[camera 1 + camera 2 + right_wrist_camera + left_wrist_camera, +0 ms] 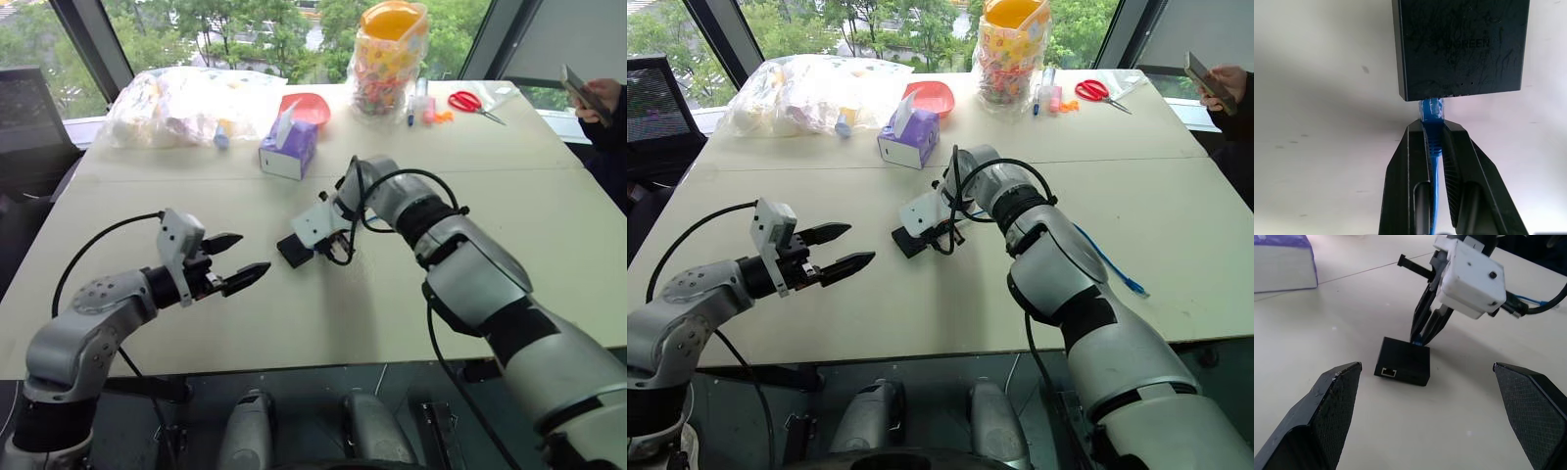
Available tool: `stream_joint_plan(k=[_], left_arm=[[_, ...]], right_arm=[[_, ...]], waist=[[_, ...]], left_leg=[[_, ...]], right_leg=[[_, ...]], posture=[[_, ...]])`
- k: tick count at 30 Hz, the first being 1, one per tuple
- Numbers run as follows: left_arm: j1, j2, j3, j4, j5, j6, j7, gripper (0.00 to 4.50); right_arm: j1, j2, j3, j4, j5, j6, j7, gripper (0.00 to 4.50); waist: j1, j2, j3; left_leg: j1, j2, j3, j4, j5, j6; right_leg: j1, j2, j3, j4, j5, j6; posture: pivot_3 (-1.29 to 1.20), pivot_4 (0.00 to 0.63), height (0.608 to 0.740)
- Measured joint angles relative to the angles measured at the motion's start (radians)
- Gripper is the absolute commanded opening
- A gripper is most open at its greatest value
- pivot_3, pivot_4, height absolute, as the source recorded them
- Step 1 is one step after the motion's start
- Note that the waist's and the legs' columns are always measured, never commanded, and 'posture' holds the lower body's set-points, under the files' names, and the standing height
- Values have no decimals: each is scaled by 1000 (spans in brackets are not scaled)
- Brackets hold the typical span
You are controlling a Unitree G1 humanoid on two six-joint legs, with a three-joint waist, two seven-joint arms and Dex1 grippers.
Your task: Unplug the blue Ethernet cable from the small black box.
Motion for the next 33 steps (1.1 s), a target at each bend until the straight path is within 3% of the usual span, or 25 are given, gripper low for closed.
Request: stream_joint_plan(k=[2,7,10,12,18,30,33], left_arm=[[-26,-2,-5,12,-4,6,-4,4500],[-105,-22,-35,56,-21,24,-17,4500],[-184,-36,-46,110,-49,52,-36,4500],[-247,-43,-46,148,-60,69,-46,4500],[-383,-85,-85,225,-89,93,-86,4500],[-471,-133,-138,335,-3,-5,-133,4500],[-475,-147,-152,349,15,-25,-138,3667]], right_arm=[[46,-42,-33,-61,-3,-36,-114,23],[180,-188,-133,-373,-103,-67,-572,23],[428,-282,-273,-736,-188,25,-801,23],[578,-279,-317,-905,-222,98,-875,23],[753,-254,-328,-1194,-302,206,-910,23],[792,-253,-315,-1261,-292,220,-840,23],[790,-254,-315,-1261,-283,213,-828,0]], waist=[[4,0,0],[8,-1,0],[28,-2,0],[29,-2,0],[23,-1,0],[32,-1,0],[32,-1,0]], left_leg=[[-1,0,0,0,0,0],[-6,-1,1,-2,0,0],[-10,-1,0,-3,0,0],[-14,-1,1,-2,0,0],[-15,-1,0,2,0,0],[-15,-1,0,3,0,0],[-15,-1,0,3,0,0]], right_leg=[[-1,0,0,0,0,0],[-5,-1,1,-1,0,1],[-10,0,1,-2,1,4],[-14,0,1,0,1,4],[-14,1,2,1,1,5],[-13,1,1,0,1,5],[-13,1,1,0,1,5]], posture=[[0,150,735],[0,150,735],[0,150,735],[0,150,735],[0,150,735],[0,150,735],[0,150,735]])
